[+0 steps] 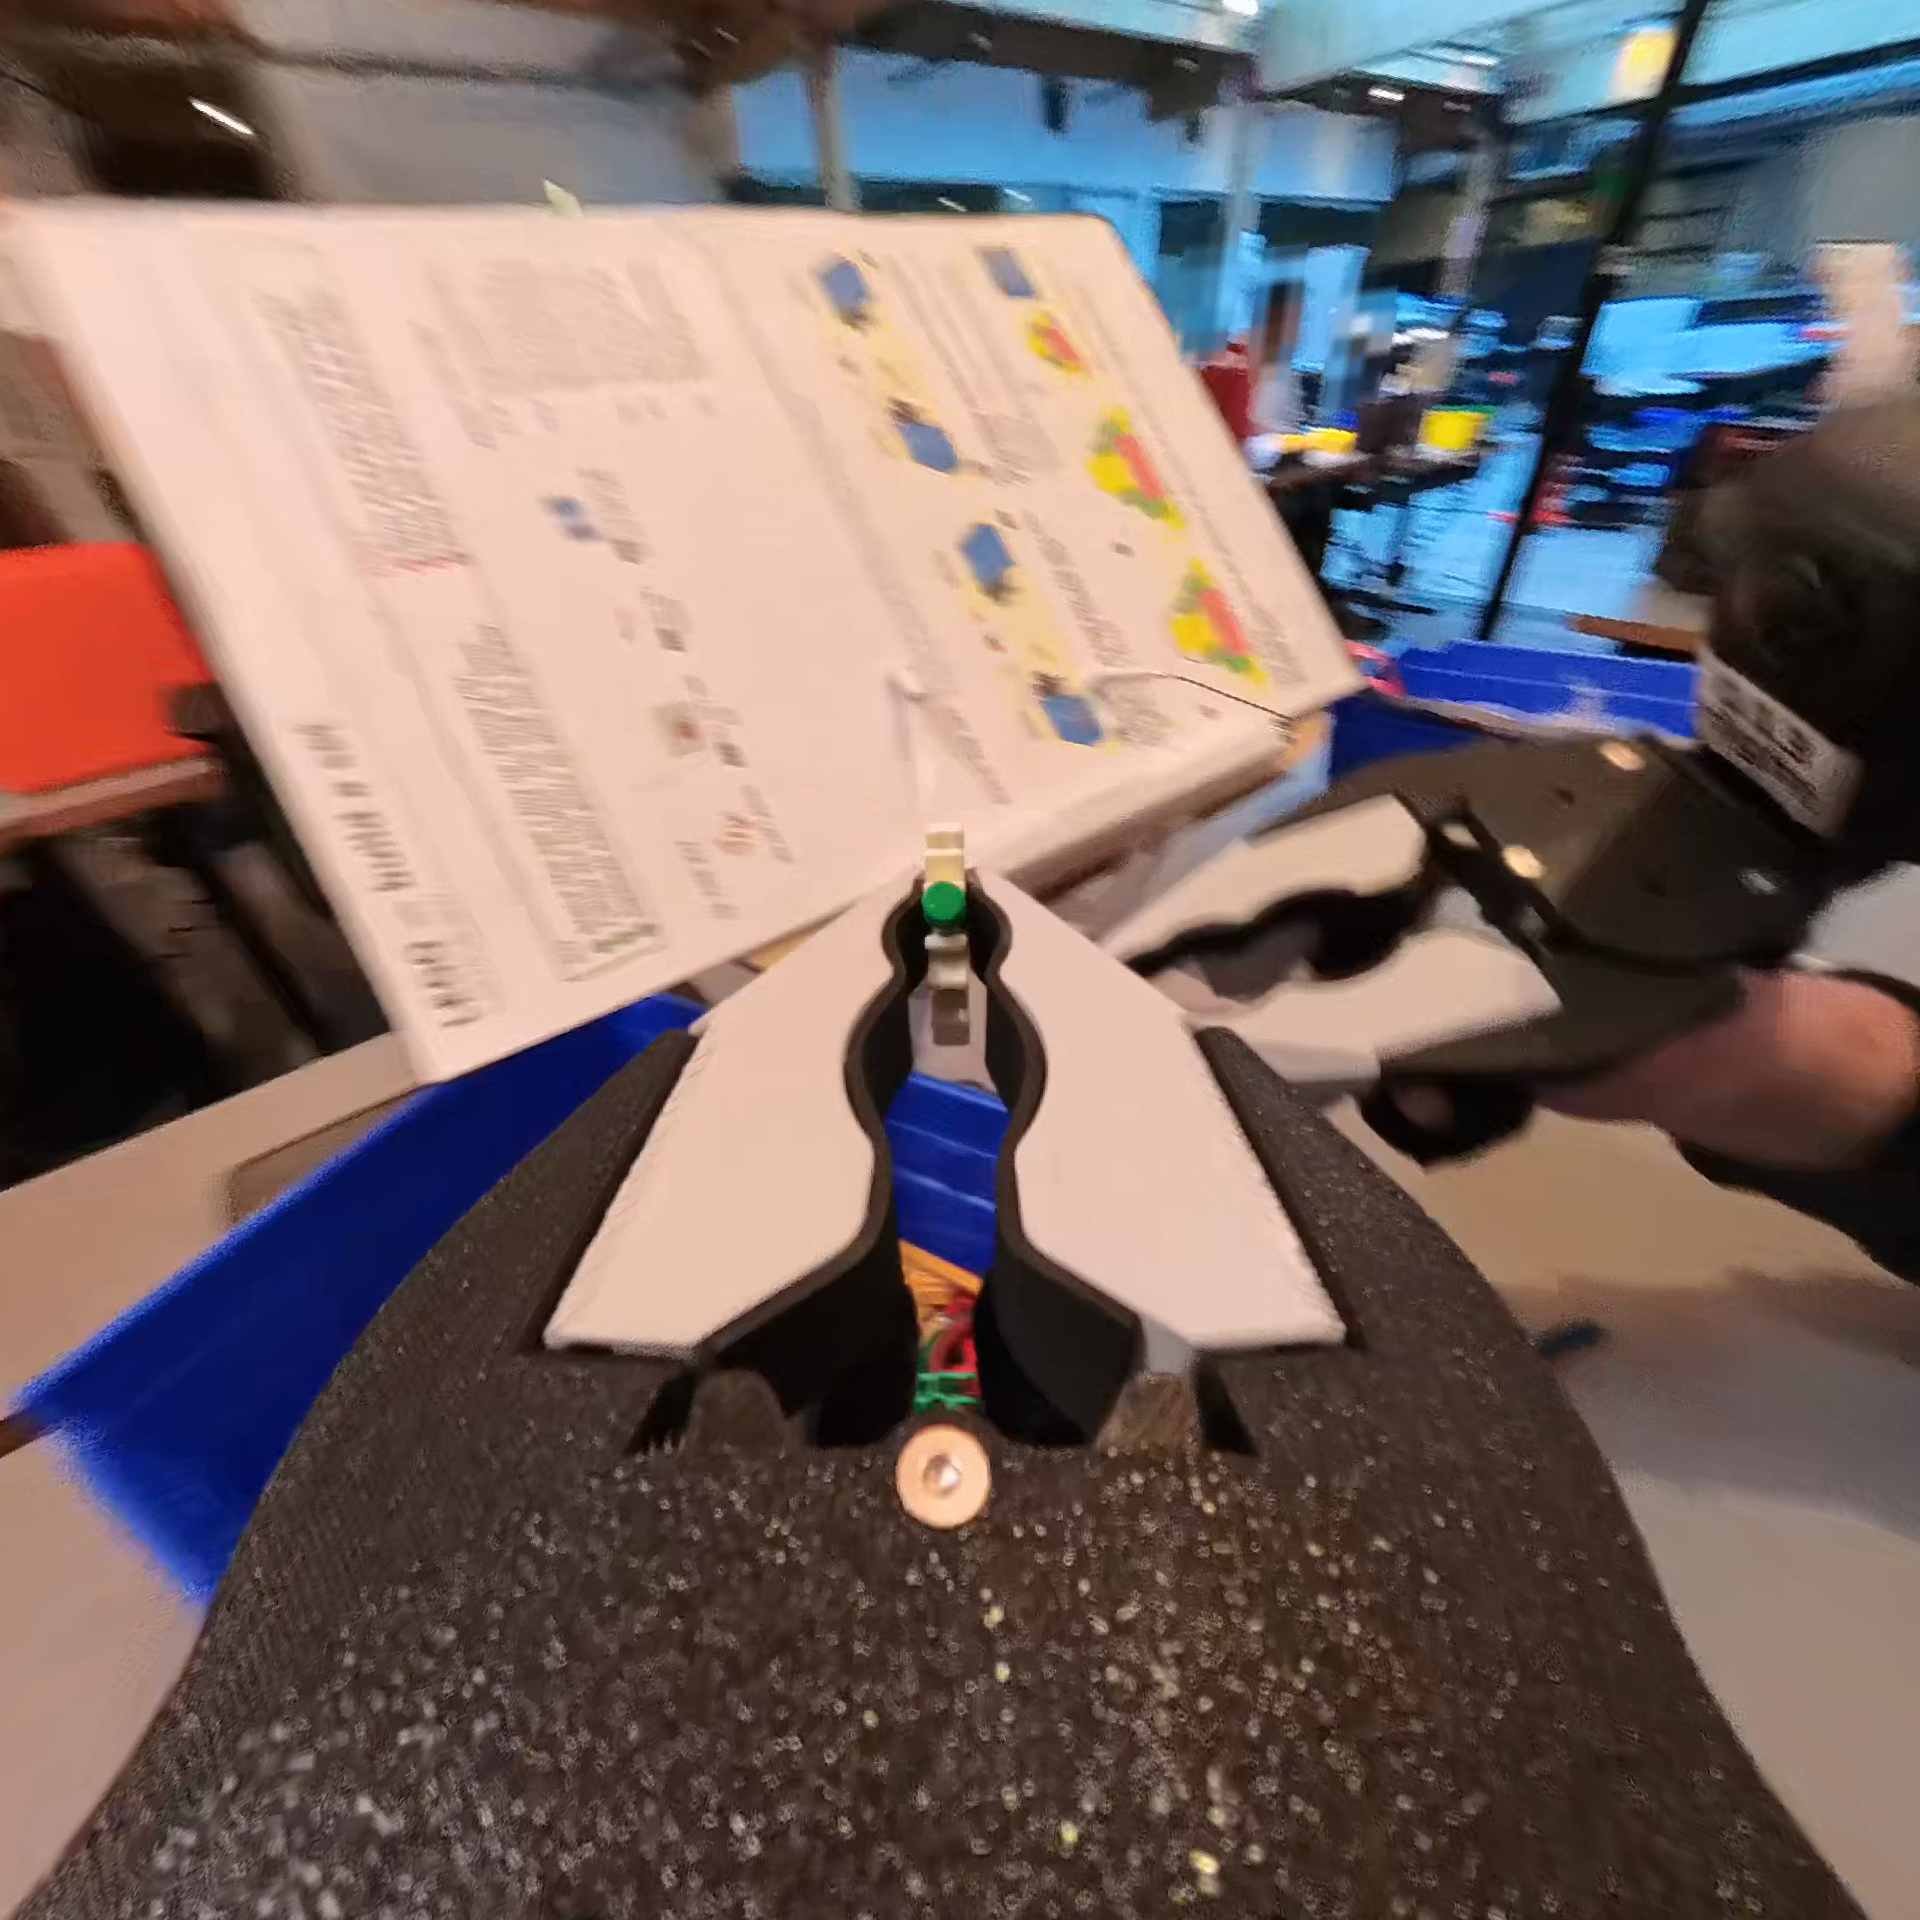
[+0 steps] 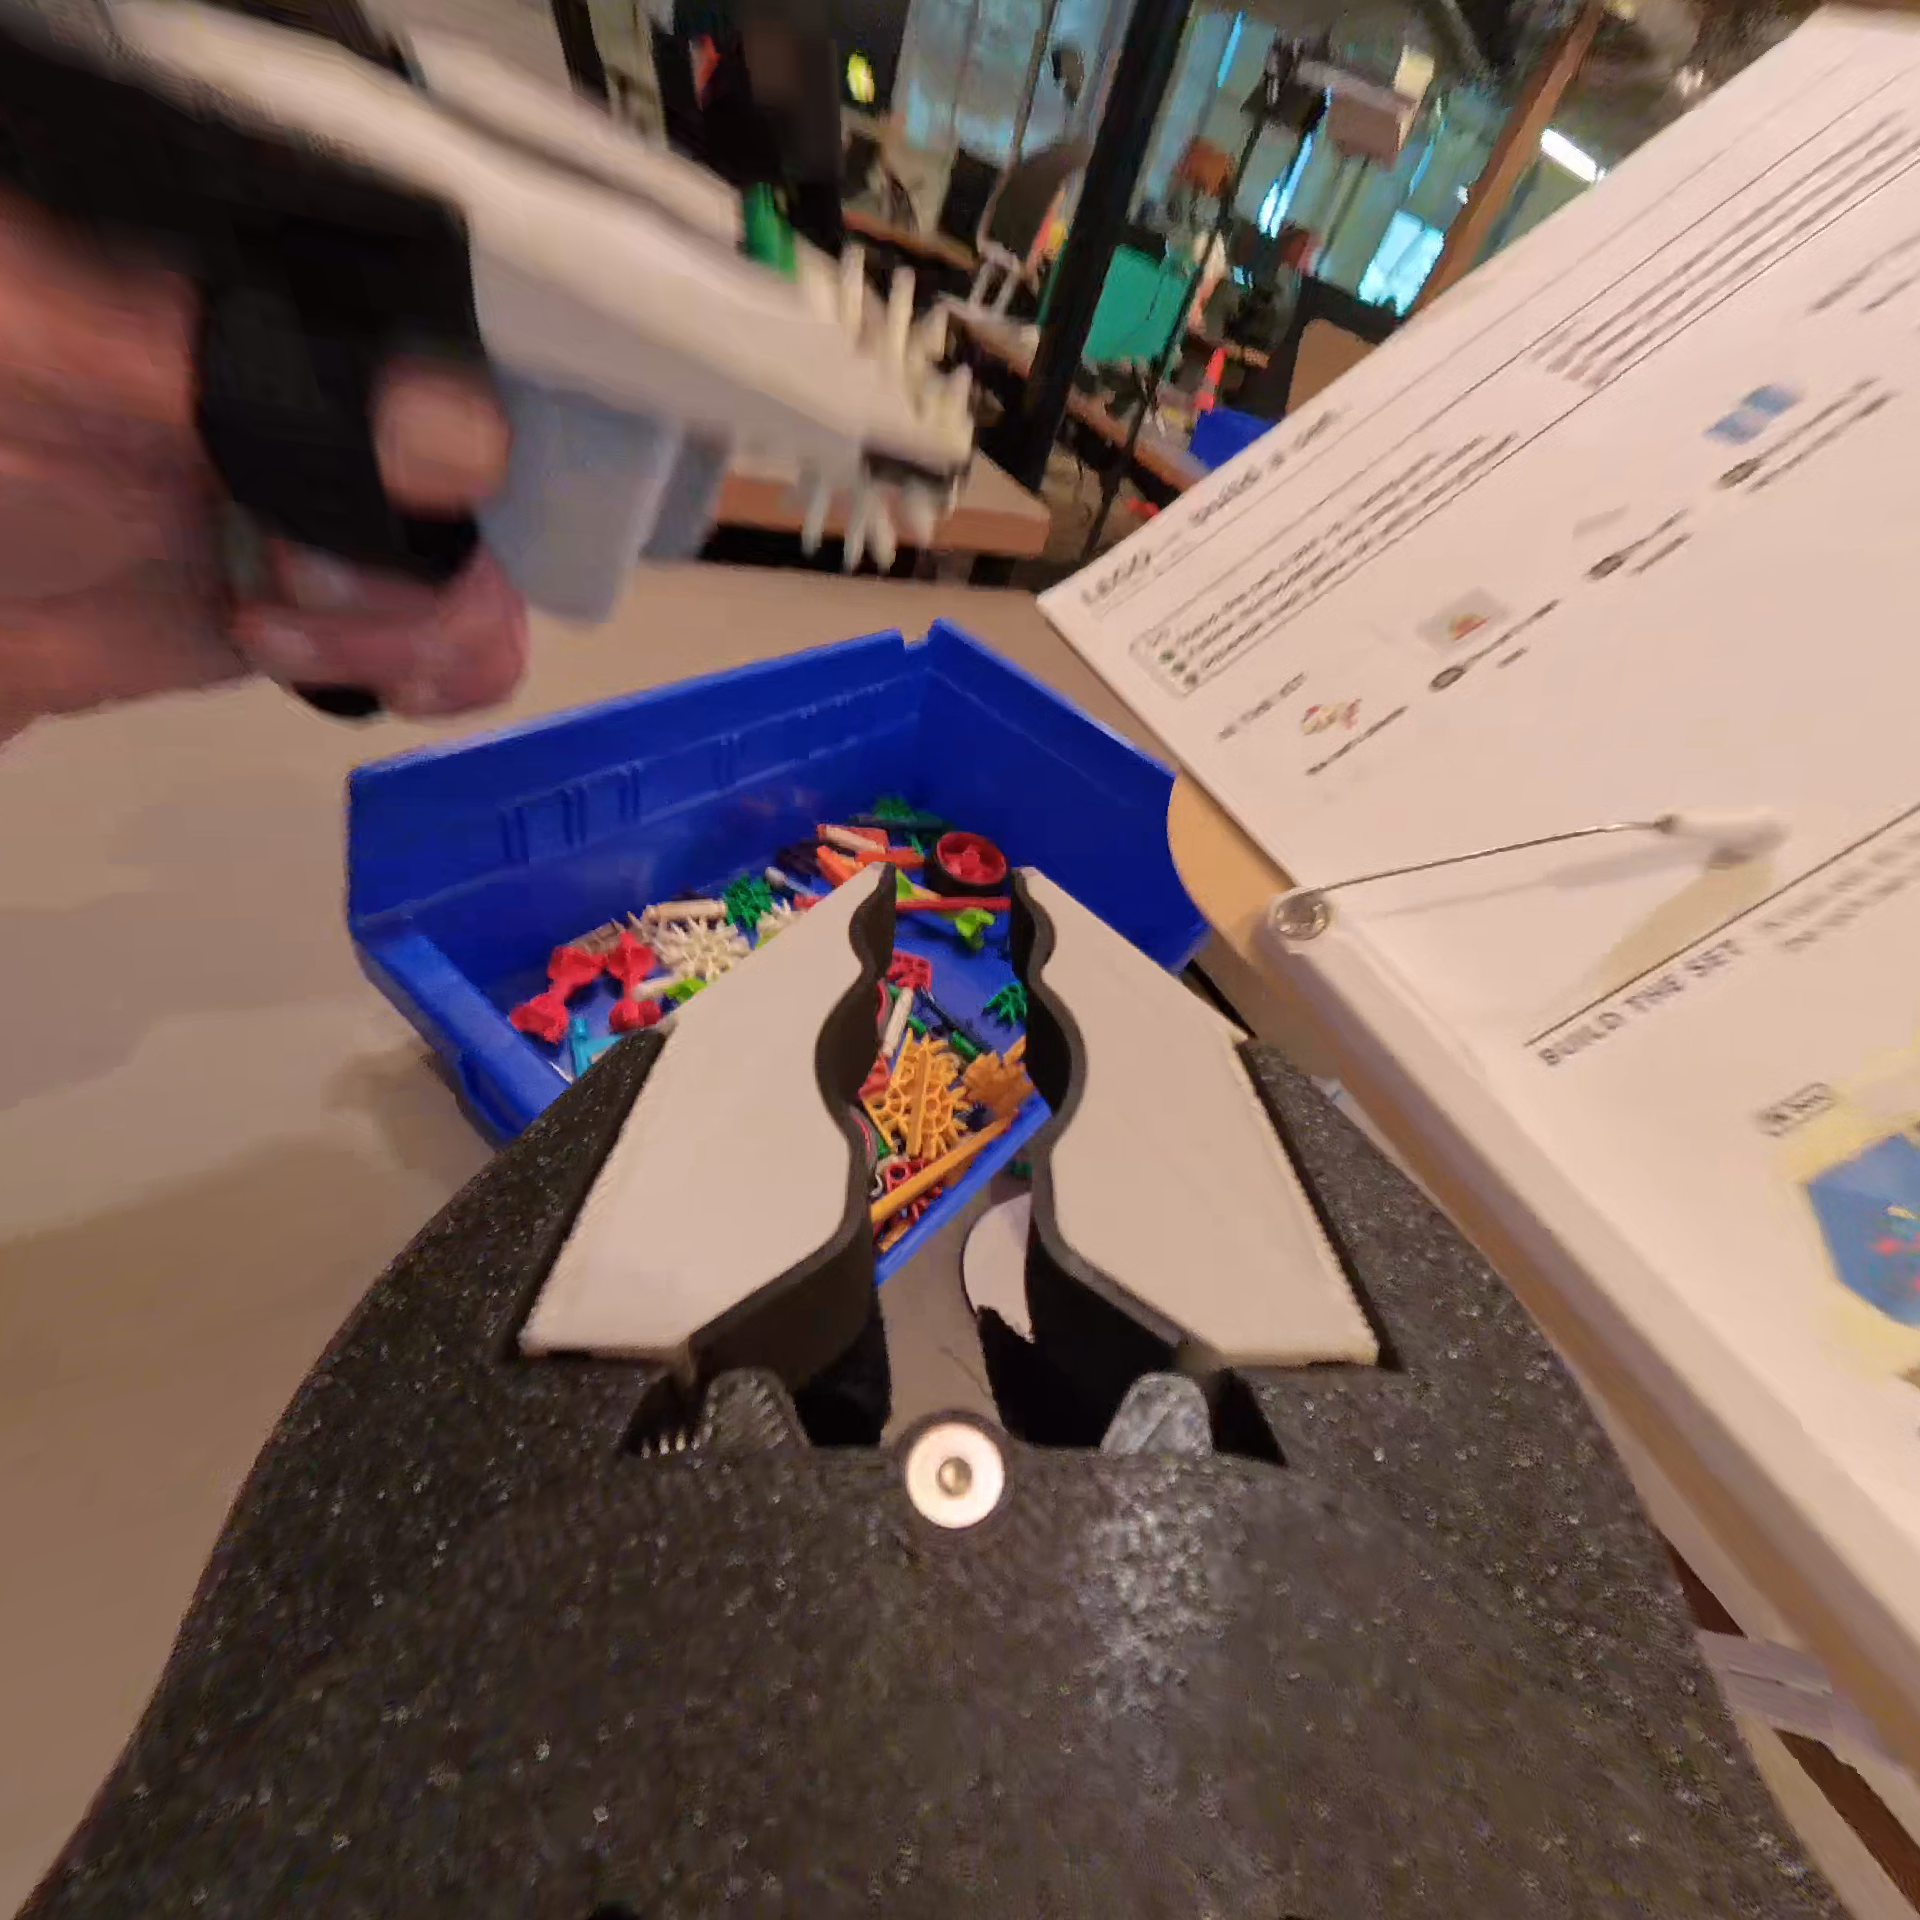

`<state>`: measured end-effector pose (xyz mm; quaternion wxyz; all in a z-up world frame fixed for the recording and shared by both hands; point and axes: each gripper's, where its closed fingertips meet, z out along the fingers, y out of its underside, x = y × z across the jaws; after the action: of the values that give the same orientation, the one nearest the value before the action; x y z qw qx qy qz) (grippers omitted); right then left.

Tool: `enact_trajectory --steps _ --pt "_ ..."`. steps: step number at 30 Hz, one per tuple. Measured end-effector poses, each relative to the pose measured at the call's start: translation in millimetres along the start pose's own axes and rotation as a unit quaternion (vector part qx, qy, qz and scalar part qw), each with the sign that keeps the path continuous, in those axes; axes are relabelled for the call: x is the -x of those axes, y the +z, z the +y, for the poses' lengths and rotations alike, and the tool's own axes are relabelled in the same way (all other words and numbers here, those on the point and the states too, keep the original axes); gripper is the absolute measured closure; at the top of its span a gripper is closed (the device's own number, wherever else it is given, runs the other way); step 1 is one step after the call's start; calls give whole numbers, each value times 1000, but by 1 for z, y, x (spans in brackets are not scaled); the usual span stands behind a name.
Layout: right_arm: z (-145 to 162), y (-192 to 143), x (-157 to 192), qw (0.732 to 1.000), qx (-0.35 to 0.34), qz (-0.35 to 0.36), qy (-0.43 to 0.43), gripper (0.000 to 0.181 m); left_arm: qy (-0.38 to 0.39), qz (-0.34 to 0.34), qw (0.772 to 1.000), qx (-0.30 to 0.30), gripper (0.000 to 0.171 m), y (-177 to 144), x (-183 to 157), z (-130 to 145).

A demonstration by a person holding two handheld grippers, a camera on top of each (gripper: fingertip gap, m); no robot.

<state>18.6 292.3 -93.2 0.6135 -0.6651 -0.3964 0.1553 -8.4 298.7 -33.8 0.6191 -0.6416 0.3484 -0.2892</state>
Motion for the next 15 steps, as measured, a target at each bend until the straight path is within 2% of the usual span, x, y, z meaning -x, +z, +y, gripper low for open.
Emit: enact_trajectory --steps 1,3,6,8,11,15 --pt "-10 -9 -3 1000 -23 -8 10 162 -1 30 999 10 168 4 -11 5" --pt "-35 -30 -9 997 -73 -22 31 162 36 45 997 49 168 14 -23 20" --pt "-53 -49 -8 994 -94 -50 24 162 130 65 985 96 168 27 -49 36" --pt "-50 -55 5 993 -80 -90 -9 164 171 97 974 116 168 32 -73 43" --pt "-34 -63 27 985 -35 -154 -69 164 204 110 961 150 168 38 -88 55" --pt "-16 -67 23 980 25 -133 -146 167 219 103 955 169 168 40 -88 62"
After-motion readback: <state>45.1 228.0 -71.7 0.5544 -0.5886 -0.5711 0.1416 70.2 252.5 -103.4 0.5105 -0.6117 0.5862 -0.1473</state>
